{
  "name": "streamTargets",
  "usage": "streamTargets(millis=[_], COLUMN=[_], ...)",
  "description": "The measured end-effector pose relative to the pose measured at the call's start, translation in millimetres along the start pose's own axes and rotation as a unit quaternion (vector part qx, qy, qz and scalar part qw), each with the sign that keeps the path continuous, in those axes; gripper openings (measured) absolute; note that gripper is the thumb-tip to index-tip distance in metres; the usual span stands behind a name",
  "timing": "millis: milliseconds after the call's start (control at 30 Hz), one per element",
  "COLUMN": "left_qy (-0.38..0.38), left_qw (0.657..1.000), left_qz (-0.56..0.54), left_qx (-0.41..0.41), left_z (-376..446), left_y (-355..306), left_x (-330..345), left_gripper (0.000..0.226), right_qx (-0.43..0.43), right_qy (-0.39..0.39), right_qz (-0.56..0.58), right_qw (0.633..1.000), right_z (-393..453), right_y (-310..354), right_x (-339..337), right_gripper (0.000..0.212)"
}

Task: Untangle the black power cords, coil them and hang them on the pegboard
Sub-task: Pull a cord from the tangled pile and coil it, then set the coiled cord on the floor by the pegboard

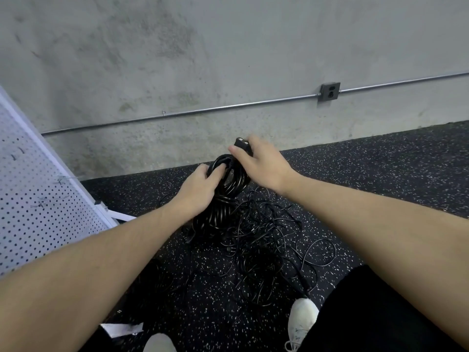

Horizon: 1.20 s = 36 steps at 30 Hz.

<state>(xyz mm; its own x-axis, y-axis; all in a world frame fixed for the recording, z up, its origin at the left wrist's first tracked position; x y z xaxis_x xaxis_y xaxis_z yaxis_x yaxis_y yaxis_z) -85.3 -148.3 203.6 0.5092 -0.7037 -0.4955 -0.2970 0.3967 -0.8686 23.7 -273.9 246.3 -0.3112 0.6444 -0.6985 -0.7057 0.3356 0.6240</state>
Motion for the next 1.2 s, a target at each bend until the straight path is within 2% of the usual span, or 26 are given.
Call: streamTargets(millis=[100, 167, 267, 300, 367, 467, 533, 633, 700, 767, 833, 933, 1067, 1200], left_qy=[-0.011, -0.001, 0.040, 0.052, 0.078, 0.070, 0.054, 0.033, 0.010, -0.018, -0.041, -0.060, -0.048, -0.013], left_qw=[0.999, 0.999, 0.982, 0.973, 0.962, 0.959, 0.958, 0.959, 0.963, 0.964, 0.961, 0.954, 0.947, 0.937], left_qz=[-0.005, -0.045, -0.163, -0.197, -0.227, -0.239, -0.237, -0.212, -0.186, -0.168, -0.165, -0.145, -0.107, -0.065], left_qx=[0.035, 0.015, -0.081, -0.106, -0.128, -0.137, -0.152, -0.184, -0.193, -0.204, -0.217, -0.254, -0.299, -0.342], left_z=[-5, -7, -16, -20, -23, -26, -24, -21, -16, -8, 1, 13, 26, 35], left_y=[5, 15, 32, 34, 38, 47, 63, 94, 112, 135, 159, 201, 264, 329], left_x=[-12, -22, -34, -37, -42, -54, -64, -81, -93, -107, -119, -131, -127, -120], left_gripper=[0.035, 0.039, 0.070, 0.068, 0.050, 0.046, 0.048, 0.079, 0.085, 0.079, 0.061, 0.050, 0.046, 0.044], right_qx=[0.030, 0.041, 0.061, 0.071, 0.086, 0.102, 0.103, 0.101, 0.108, 0.109, 0.091, 0.038, 0.001, 0.011], right_qy=[-0.010, 0.009, 0.057, 0.067, 0.076, 0.080, 0.109, 0.157, 0.176, 0.196, 0.227, 0.320, 0.417, 0.440], right_qz=[0.068, 0.129, 0.183, 0.213, 0.264, 0.301, 0.282, 0.222, 0.207, 0.171, 0.111, -0.004, -0.087, -0.087], right_qw=[0.997, 0.991, 0.979, 0.972, 0.958, 0.945, 0.948, 0.957, 0.956, 0.959, 0.963, 0.947, 0.905, 0.894], right_z=[4, 6, 4, 5, 9, 16, 18, 19, 22, 28, 34, 34, 31, 34], right_y=[6, 12, 18, 19, 22, 33, 40, 46, 51, 56, 58, 56, 43, 19], right_x=[4, 10, 25, 32, 43, 61, 80, 113, 134, 152, 175, 220, 279, 330], right_gripper=[0.038, 0.035, 0.026, 0.024, 0.027, 0.029, 0.029, 0.050, 0.060, 0.060, 0.050, 0.043, 0.050, 0.049])
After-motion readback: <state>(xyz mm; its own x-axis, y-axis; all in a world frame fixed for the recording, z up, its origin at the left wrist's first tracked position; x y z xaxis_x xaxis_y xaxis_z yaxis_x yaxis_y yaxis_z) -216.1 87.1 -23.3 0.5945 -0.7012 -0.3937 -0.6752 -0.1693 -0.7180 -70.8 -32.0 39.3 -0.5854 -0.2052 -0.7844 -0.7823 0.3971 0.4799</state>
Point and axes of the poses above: each hand's wrist, its own z-axis towards the middle knuckle, its own x-axis out of the palm, y = z × x, the point moved 5 cm from there along z, towards the middle knuckle, and after that the axes turned 6 degrees about -z, right-handed, at the moved point
